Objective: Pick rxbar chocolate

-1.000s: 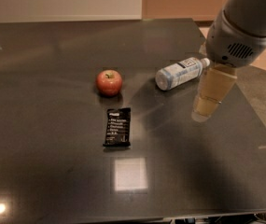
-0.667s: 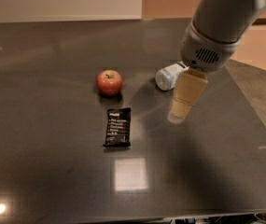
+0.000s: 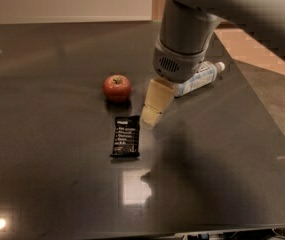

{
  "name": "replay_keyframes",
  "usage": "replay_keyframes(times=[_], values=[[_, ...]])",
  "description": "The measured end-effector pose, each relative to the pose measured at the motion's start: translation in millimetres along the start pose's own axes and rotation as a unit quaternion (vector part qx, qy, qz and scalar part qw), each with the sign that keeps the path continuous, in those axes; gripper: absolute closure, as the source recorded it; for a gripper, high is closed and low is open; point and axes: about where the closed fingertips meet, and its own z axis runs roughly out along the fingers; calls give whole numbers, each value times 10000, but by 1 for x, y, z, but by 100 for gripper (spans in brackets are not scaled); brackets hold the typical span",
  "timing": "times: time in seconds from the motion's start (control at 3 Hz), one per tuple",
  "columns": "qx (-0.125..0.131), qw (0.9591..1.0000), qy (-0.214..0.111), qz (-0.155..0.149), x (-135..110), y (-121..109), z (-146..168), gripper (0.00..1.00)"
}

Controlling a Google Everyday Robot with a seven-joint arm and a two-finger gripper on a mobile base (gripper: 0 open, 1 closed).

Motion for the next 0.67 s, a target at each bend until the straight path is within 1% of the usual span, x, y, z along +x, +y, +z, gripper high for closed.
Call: replay_keyframes(times=[0.33, 0.67], values=[[-55, 9974, 0, 721, -18, 5, 14, 0], [190, 9916, 42, 1278, -31, 12, 22, 0]])
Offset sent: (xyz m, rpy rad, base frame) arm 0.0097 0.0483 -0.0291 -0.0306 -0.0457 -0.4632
